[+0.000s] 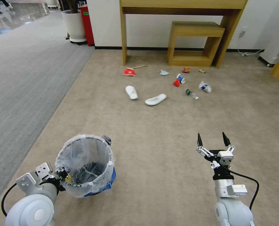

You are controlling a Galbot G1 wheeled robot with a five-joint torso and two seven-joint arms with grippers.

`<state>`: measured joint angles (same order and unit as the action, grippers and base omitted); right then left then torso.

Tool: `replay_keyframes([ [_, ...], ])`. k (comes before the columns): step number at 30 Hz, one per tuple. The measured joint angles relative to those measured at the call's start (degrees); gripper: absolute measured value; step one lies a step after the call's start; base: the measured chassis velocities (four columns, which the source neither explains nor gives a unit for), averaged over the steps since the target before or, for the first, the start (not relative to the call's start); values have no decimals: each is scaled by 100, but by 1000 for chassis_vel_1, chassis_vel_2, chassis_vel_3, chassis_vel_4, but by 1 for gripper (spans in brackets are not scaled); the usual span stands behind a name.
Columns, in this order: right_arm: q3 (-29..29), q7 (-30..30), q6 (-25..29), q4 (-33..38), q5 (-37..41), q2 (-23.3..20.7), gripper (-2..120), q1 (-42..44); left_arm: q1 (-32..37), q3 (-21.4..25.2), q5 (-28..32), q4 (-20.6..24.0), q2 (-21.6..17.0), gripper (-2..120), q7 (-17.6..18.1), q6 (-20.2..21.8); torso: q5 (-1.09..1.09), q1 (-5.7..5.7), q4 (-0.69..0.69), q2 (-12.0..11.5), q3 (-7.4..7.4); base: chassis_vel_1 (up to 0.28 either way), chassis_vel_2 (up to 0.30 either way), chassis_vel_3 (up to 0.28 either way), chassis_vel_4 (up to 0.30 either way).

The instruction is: Pick up the trash bin and place the garbage on the floor into it.

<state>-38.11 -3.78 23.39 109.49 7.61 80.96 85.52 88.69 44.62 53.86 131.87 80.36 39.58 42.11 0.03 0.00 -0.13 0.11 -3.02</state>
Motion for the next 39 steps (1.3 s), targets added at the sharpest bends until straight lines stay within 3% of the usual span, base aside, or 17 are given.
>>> replay_keyframes([
  [25, -10, -170, 23, 65, 18, -18, 100, 44, 117, -57, -217, 96, 133, 0, -130, 4, 1, 0, -1, 0, 0, -6, -19, 12, 11],
  [39, -16, -162, 65, 54, 32, -48, 100, 30, 163, -103, -304, 141, 194, 0, -161, 3, 0, 0, -1, 0, 0, -162, 160, 152, -151],
])
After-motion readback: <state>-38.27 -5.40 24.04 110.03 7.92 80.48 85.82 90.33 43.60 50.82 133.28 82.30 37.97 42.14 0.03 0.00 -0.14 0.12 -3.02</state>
